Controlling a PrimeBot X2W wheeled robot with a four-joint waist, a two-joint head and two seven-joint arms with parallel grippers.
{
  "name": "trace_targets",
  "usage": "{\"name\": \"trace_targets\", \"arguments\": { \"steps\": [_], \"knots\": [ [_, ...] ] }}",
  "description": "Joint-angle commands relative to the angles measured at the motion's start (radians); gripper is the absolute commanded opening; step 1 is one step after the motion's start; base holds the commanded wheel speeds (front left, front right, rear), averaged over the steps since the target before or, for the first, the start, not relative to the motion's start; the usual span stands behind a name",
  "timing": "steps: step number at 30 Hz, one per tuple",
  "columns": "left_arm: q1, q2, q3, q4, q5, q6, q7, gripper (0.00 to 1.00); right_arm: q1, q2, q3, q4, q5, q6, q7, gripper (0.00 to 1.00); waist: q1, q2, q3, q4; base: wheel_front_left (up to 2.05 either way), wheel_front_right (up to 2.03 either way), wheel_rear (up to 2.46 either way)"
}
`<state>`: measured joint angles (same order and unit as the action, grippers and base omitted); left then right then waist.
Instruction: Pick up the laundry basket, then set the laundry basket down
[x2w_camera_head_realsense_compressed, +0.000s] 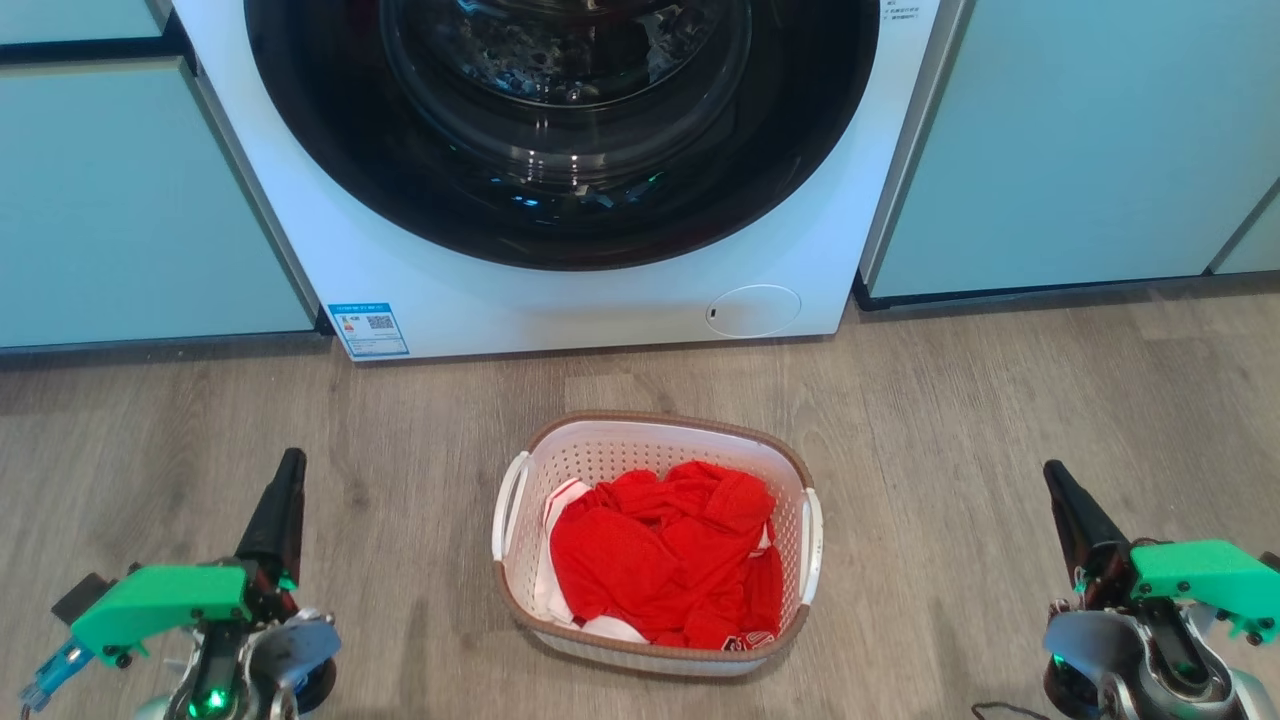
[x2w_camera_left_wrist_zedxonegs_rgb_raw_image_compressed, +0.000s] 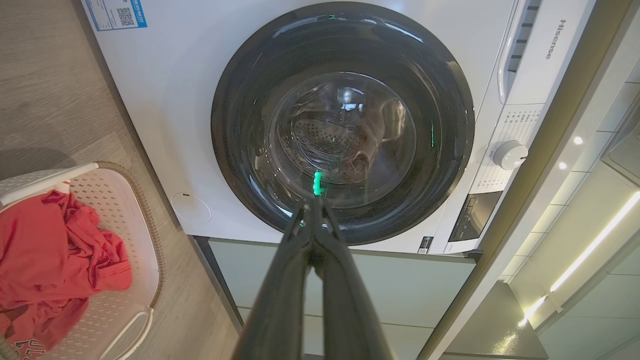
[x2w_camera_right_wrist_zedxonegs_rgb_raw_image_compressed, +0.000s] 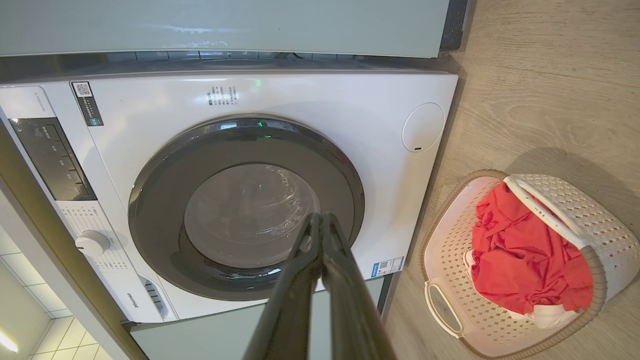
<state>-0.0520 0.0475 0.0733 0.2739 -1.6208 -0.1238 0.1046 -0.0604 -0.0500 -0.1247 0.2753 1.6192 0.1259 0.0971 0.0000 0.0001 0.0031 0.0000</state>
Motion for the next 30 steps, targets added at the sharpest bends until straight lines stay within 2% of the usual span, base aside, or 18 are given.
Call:
{"name": "trace_targets", "arguments": {
  "steps": [1,30],
  "knots": [
    [-0.055,0.008,0.034,-0.029,0.007,-0.007,0.004,0.00,-0.047,-0.006,0.019,-0.031,-0.004,0.005,0.010,0.00,0.0000,-0.0001,0.000,0.000,0.00,0.00,0.00],
    [-0.056,0.006,0.037,-0.029,0.009,-0.007,0.006,0.00,-0.047,-0.004,0.015,-0.031,-0.007,0.005,0.012,0.00,0.0000,-0.0001,0.000,0.000,0.00,0.00,0.00]
  ]
}}
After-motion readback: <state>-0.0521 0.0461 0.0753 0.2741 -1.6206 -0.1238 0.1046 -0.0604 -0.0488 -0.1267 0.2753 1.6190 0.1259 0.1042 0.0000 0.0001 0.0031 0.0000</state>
